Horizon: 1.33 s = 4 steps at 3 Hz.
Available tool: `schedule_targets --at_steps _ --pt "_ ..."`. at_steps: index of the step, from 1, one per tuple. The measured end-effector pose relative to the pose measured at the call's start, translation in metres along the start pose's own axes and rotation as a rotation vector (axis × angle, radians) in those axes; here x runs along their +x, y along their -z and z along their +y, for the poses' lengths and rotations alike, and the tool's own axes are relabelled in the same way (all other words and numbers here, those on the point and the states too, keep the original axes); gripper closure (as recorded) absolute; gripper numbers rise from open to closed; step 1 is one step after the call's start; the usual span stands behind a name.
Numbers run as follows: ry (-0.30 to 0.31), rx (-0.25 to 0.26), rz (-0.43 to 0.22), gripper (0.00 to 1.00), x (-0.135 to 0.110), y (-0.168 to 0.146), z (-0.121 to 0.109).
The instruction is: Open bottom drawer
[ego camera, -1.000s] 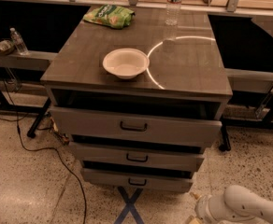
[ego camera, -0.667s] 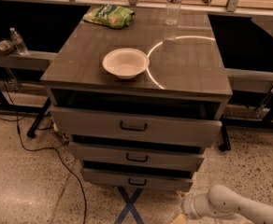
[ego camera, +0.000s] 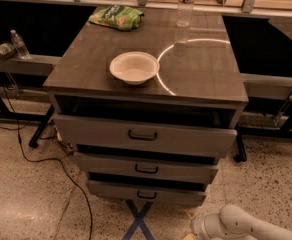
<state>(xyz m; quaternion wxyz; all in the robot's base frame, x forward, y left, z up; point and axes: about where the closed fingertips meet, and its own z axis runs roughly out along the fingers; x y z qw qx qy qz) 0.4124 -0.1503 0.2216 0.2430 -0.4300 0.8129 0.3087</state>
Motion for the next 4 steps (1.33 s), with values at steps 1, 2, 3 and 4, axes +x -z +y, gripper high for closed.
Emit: schedule_targets --at_steps 1,2,3,4 --pt "-0.011 0.012 -0.074 0.00 0.001 -0.015 -0.010" --pt "0.025 0.067 -0.154 0.00 -0.016 -0.014 -0.035" --pt "0.072 0.103 -0.208 0.00 -0.040 -0.012 -0.052" --pt "0.114 0.124 -0.245 0.00 -0.060 -0.017 -0.066"
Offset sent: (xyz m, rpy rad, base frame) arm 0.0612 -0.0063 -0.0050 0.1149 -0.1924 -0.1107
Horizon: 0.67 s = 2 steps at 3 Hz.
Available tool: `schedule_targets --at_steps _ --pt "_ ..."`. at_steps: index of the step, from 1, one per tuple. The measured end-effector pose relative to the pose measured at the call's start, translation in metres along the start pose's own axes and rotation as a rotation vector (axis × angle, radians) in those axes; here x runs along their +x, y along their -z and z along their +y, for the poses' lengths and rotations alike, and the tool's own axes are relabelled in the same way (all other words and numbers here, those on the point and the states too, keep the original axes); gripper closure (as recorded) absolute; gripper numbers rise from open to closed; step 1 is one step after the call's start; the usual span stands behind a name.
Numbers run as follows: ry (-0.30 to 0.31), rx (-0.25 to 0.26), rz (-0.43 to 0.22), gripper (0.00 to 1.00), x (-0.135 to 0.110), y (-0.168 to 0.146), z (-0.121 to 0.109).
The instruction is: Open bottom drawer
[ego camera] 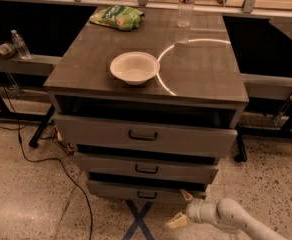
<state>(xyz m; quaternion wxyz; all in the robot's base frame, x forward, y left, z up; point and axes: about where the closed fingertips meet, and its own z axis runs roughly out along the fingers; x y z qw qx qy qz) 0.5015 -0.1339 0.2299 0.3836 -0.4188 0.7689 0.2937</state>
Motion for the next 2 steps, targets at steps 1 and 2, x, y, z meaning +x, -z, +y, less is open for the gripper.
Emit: schedule_targets --at_steps 1,2 --pt "0.029 0.016 -0.021 0.00 -0.005 -0.008 -0.010" --pt "0.072 0.045 -0.030 0.00 -0.012 -0.006 -0.023"
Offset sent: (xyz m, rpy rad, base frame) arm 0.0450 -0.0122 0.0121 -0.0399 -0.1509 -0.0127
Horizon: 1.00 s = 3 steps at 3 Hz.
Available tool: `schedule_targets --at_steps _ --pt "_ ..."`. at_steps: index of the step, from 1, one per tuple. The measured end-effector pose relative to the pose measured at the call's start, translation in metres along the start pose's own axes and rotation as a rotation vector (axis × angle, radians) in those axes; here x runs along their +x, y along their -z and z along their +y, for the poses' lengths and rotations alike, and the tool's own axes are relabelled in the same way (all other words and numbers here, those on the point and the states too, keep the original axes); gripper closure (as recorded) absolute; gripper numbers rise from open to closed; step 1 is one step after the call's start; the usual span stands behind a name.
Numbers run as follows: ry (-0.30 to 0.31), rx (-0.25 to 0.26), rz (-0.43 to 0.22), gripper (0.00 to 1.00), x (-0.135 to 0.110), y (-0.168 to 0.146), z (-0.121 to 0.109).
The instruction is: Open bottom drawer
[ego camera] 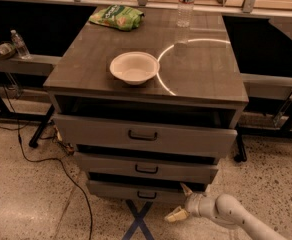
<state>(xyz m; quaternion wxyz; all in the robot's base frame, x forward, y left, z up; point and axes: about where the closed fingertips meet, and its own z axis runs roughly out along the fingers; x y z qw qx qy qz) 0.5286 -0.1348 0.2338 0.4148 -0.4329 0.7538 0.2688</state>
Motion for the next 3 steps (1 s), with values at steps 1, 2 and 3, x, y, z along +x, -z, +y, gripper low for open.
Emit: schedule_targets --at_steps 1,2,3 --pt "0.044 0.008 0.007 0.00 0.001 -0.006 -0.009" --pt "0.125 0.000 0.062 0.00 0.012 -0.022 -0.015" --pt "0.208 -0.001 0.129 0.03 0.021 -0.034 -0.016"
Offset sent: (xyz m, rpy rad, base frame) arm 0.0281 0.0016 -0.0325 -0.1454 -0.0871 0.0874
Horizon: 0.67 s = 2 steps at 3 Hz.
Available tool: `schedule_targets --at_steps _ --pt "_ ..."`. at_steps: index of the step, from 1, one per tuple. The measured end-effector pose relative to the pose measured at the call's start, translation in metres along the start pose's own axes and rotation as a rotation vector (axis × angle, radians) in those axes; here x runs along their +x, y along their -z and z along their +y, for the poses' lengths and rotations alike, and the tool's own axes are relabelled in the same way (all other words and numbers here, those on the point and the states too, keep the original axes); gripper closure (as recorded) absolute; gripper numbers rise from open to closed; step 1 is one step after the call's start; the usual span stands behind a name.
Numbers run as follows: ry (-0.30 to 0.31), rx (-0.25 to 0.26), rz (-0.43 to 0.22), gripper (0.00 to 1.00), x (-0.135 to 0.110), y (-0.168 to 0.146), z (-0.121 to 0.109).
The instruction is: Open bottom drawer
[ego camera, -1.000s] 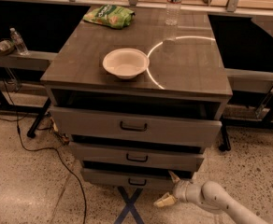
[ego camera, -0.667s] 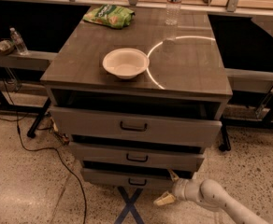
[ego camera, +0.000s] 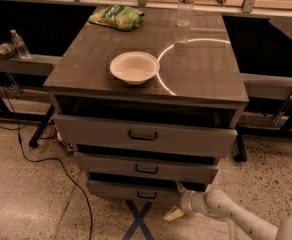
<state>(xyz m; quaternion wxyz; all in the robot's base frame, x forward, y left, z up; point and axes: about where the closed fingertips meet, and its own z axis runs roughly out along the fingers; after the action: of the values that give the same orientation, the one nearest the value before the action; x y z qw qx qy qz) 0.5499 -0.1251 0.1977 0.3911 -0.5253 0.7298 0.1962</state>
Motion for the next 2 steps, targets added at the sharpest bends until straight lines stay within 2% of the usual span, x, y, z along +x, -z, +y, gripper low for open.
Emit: schedule_targets --at_steps 1,2 --pt "0.060 0.003 0.054 0.09 0.0069 -0.0043 0.0041" --pt "0.073 -0.003 0.078 0.40 0.0153 -0.0033 0.0106"
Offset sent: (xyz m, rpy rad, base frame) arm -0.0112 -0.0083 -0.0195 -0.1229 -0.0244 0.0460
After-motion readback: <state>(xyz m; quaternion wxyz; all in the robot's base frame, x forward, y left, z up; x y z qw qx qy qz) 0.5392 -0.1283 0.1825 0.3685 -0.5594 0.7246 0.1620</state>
